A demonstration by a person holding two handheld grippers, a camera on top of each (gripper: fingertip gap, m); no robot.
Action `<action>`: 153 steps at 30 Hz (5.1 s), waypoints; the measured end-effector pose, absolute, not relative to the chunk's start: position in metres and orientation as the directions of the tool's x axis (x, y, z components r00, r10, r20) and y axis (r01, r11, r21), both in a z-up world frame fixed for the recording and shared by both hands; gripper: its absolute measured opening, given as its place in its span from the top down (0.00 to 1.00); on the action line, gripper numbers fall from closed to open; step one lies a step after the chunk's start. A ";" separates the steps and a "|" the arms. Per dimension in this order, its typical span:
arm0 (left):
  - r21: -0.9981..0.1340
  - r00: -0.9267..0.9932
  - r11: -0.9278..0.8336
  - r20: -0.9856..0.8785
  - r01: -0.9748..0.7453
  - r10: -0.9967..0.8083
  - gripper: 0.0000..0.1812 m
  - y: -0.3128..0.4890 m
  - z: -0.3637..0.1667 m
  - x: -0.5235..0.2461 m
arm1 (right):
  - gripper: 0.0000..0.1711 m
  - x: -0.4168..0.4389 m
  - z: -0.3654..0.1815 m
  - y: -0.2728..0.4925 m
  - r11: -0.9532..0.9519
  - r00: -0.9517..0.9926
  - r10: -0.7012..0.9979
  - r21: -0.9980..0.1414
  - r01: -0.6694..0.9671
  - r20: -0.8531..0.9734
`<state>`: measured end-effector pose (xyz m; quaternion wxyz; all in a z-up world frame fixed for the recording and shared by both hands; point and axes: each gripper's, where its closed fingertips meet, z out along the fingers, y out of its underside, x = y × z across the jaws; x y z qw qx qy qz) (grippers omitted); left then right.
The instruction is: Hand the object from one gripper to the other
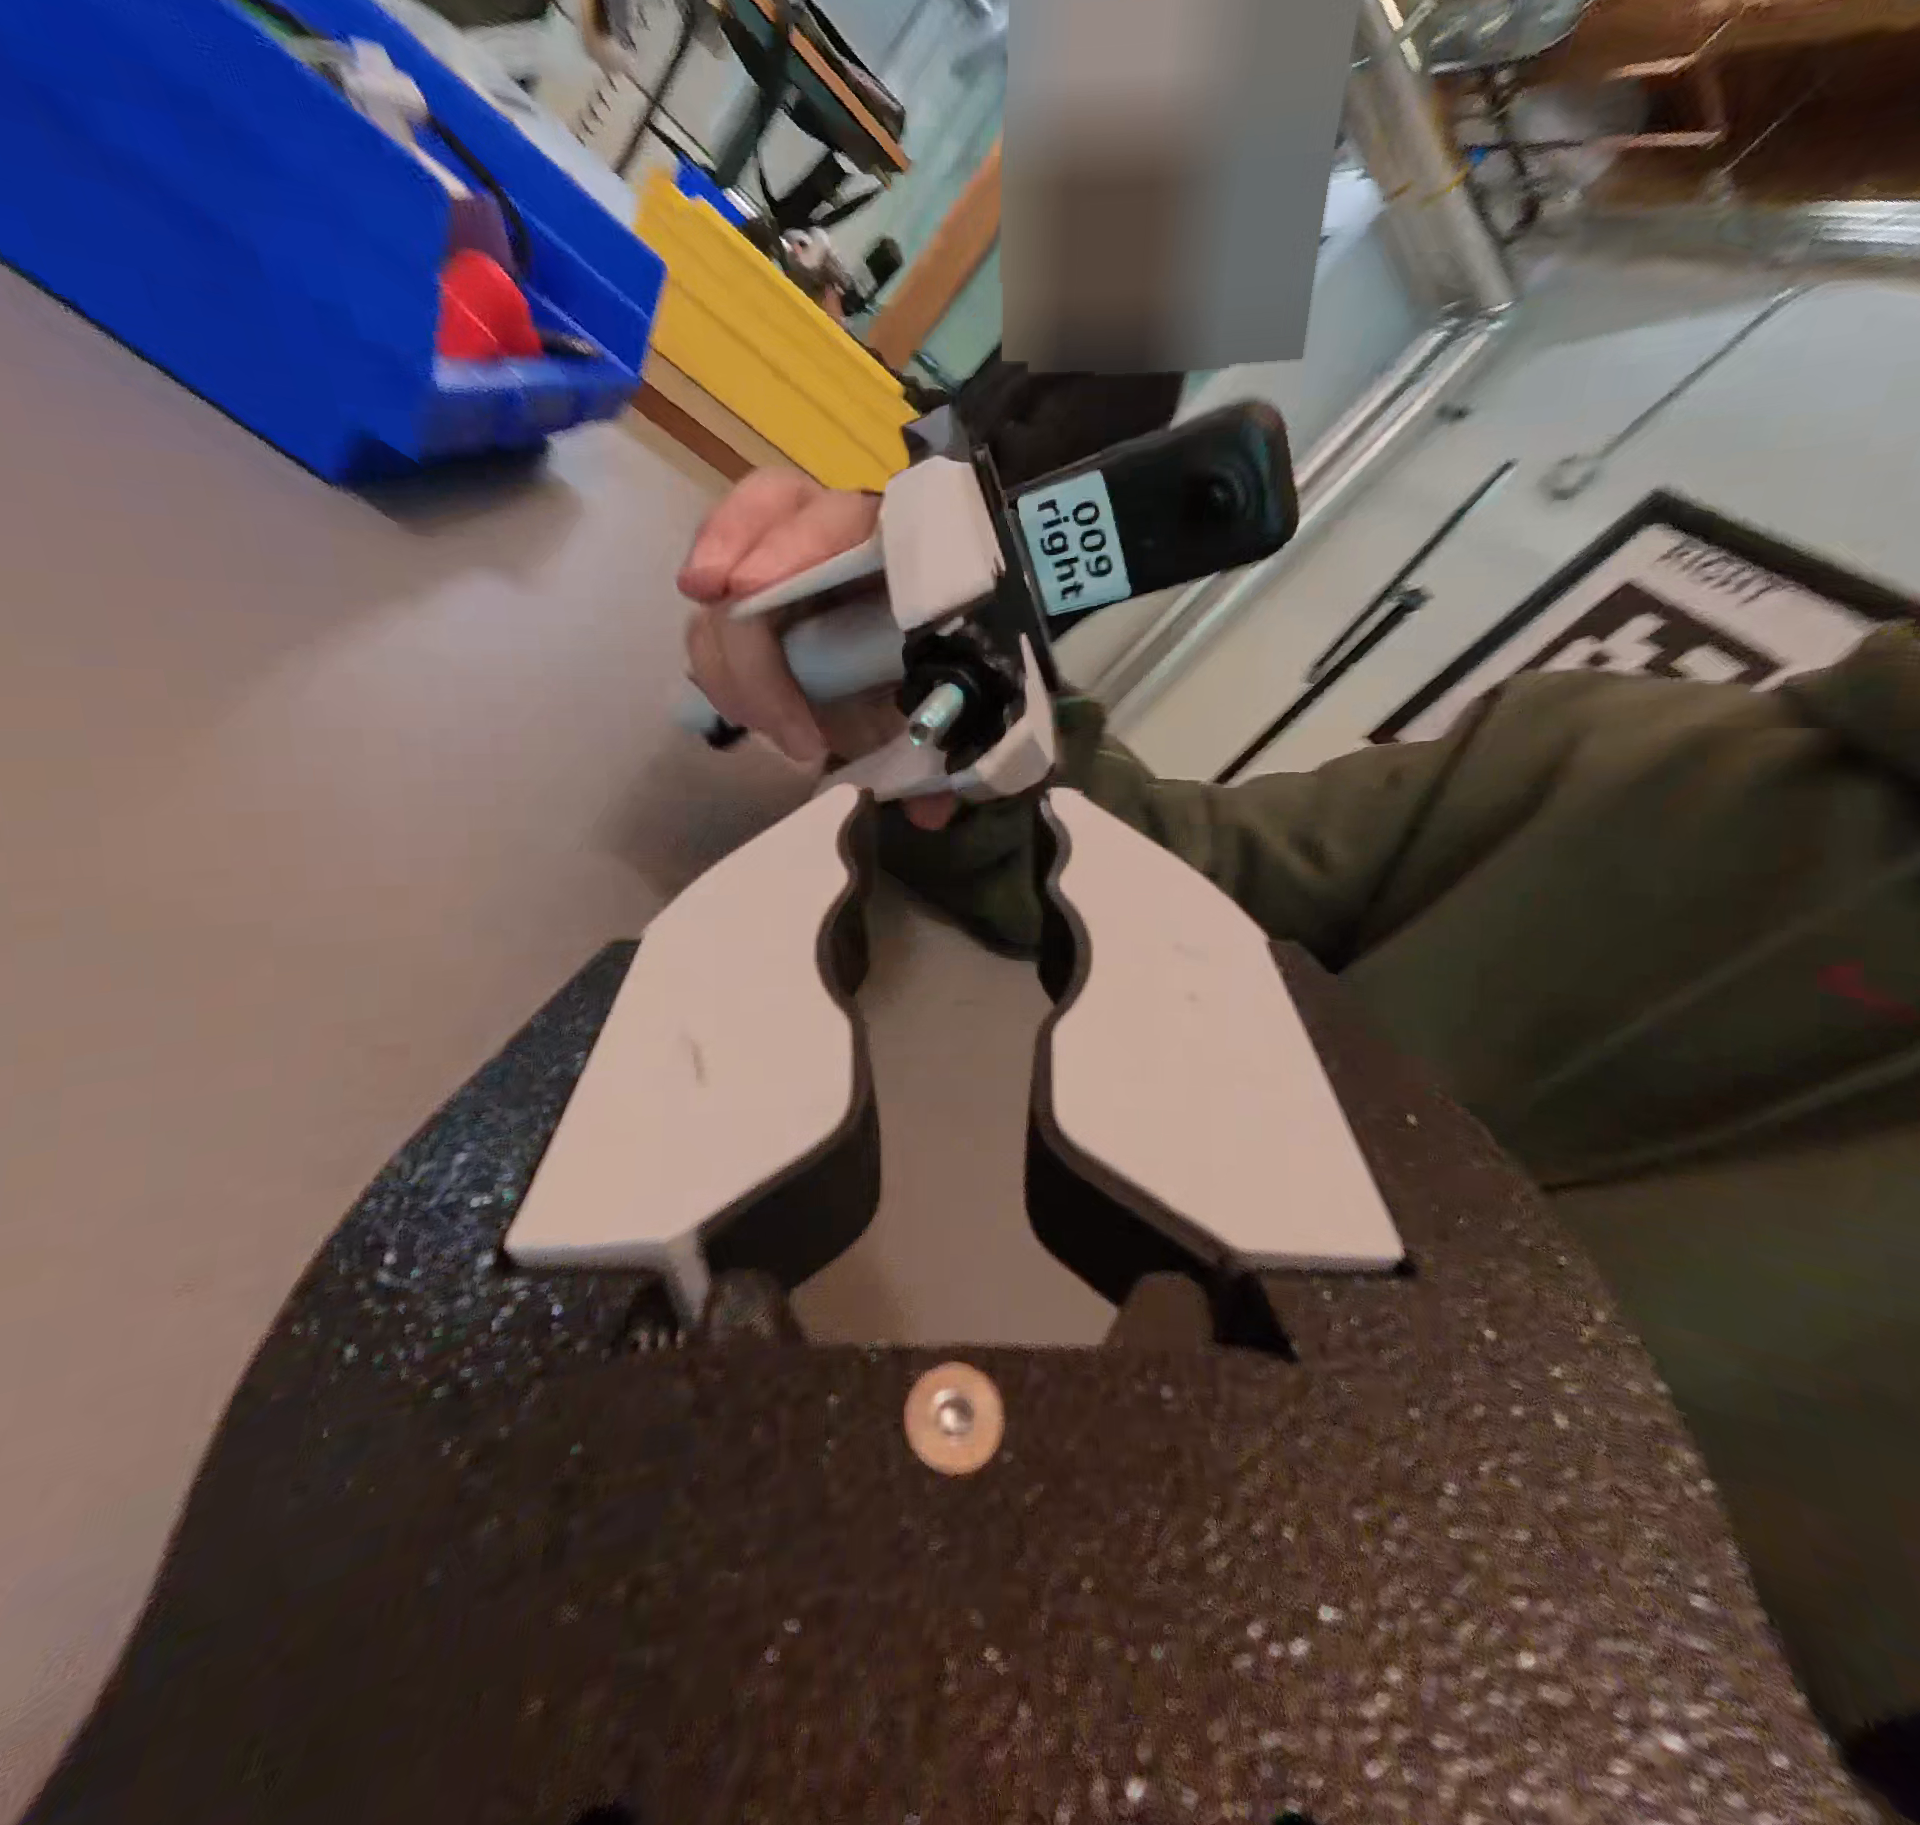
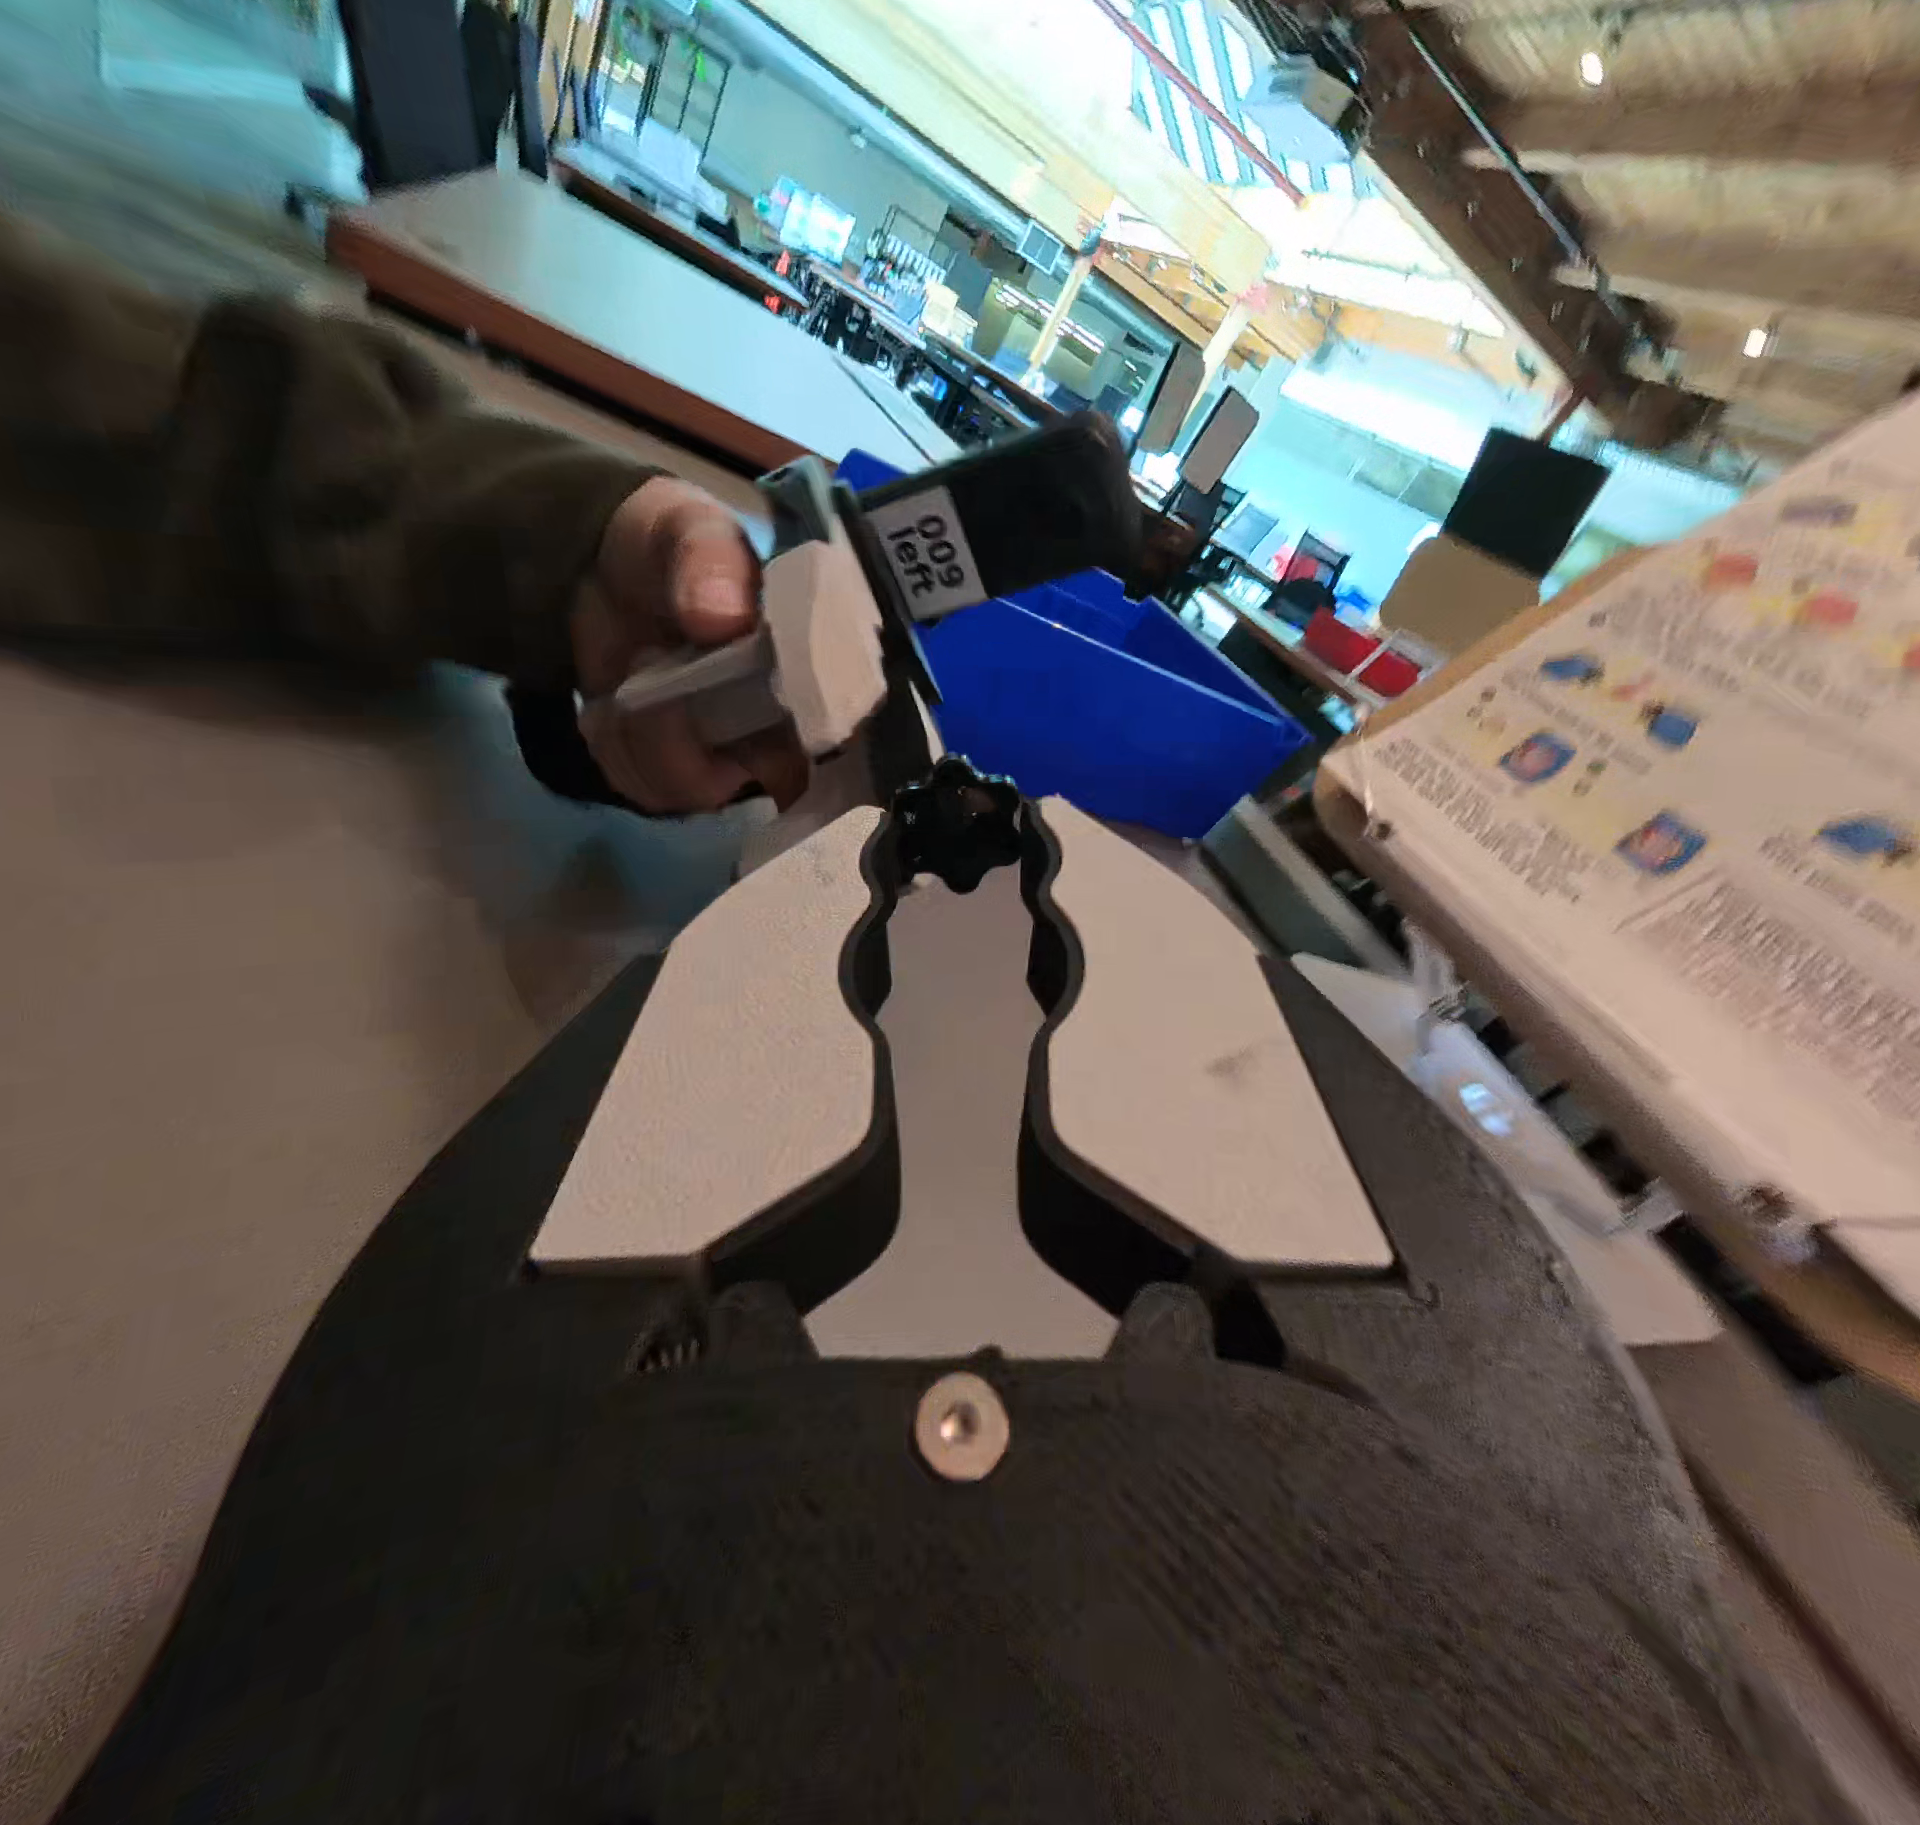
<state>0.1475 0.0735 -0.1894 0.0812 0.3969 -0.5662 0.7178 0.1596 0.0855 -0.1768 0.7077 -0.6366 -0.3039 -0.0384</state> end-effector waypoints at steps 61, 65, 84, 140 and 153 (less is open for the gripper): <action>-0.921 -0.675 -0.360 0.362 -0.151 -0.643 0.86 0.094 -0.147 0.169 | 0.87 0.173 -0.159 0.091 0.093 0.877 0.449 -0.967 -0.237 -0.172; -0.945 -0.677 -0.296 0.307 -0.137 -0.669 0.91 0.089 -0.152 0.168 | 0.87 0.171 -0.151 0.088 0.127 0.849 0.489 -0.946 -0.298 -0.202; -0.967 -0.658 -0.210 0.253 -0.146 -0.709 0.97 0.084 -0.158 0.172 | 0.87 0.169 -0.155 0.089 0.121 0.854 0.484 -0.952 -0.283 -0.192; -0.996 -0.936 -0.005 0.083 -0.087 -0.343 0.94 0.036 -0.149 0.104 | 0.87 0.093 -0.168 0.048 -0.059 0.499 0.854 -0.981 -0.186 -0.146; -0.988 -0.934 -0.013 0.147 -0.151 -0.325 0.97 0.036 -0.160 0.106 | 0.87 0.092 -0.173 0.050 -0.098 0.502 0.849 -0.983 -0.156 -0.164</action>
